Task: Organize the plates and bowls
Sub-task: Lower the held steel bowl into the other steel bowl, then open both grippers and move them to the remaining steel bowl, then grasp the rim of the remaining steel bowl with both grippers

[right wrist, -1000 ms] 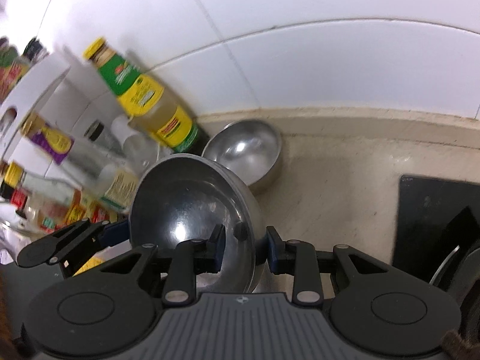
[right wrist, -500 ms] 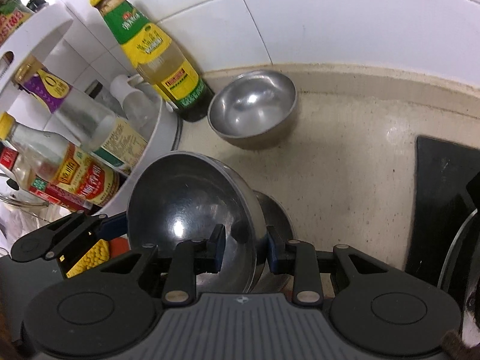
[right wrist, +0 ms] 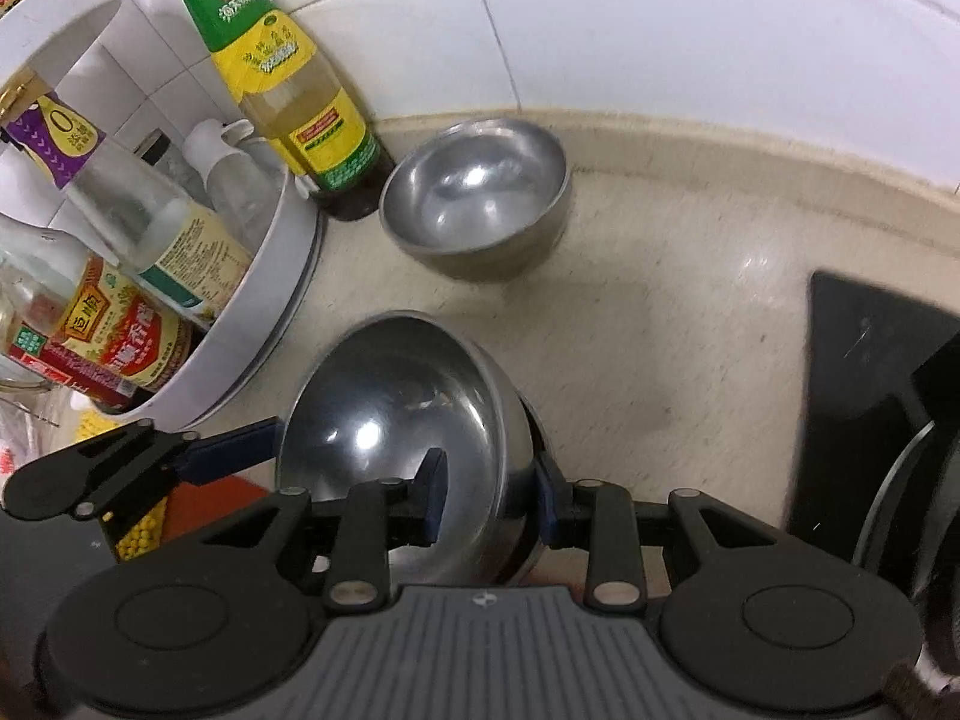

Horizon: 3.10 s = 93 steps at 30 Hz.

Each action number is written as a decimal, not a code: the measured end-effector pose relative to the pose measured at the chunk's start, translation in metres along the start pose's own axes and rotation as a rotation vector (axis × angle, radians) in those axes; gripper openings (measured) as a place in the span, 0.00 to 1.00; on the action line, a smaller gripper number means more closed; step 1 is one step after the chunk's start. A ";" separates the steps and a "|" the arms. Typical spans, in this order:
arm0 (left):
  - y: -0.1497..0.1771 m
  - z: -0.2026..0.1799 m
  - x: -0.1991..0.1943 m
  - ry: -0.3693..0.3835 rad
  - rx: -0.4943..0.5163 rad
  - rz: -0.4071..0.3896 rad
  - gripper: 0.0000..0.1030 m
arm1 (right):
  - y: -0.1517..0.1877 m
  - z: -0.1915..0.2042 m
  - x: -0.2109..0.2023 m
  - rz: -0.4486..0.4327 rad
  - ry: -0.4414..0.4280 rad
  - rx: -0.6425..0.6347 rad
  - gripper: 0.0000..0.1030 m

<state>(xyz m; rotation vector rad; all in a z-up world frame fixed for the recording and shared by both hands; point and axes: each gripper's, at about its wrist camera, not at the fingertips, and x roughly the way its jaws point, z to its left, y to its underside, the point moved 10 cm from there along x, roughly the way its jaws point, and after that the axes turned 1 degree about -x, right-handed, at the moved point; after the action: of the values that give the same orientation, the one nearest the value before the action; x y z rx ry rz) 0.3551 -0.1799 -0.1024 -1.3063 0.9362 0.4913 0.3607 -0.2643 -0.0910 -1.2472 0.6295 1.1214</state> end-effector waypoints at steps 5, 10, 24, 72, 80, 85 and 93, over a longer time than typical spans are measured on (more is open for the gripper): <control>-0.007 0.001 -0.004 -0.002 -0.004 -0.015 0.73 | -0.006 -0.005 -0.005 -0.024 0.024 -0.022 0.30; -0.011 0.000 -0.004 -0.007 0.007 -0.020 0.74 | -0.008 -0.011 -0.010 -0.047 0.046 -0.038 0.30; -0.042 0.015 0.004 -0.054 -0.004 -0.044 0.80 | -0.023 -0.024 -0.002 -0.047 0.006 0.003 0.30; -0.093 0.047 0.110 -0.047 -0.236 0.049 0.70 | -0.122 -0.053 0.046 -0.112 -0.093 0.097 0.34; -0.087 0.046 0.133 -0.039 -0.223 0.080 0.57 | -0.121 -0.051 0.081 -0.037 -0.122 0.089 0.27; -0.090 0.044 0.136 -0.048 -0.202 0.065 0.59 | -0.116 -0.053 0.097 0.003 -0.134 0.099 0.24; -0.099 0.039 0.143 -0.061 -0.131 0.070 0.61 | -0.115 -0.050 0.100 0.012 -0.152 0.091 0.20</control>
<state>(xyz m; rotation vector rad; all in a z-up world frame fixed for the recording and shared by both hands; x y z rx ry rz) 0.5230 -0.1933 -0.1598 -1.3716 0.9143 0.6523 0.5122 -0.2728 -0.1442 -1.0708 0.5672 1.1723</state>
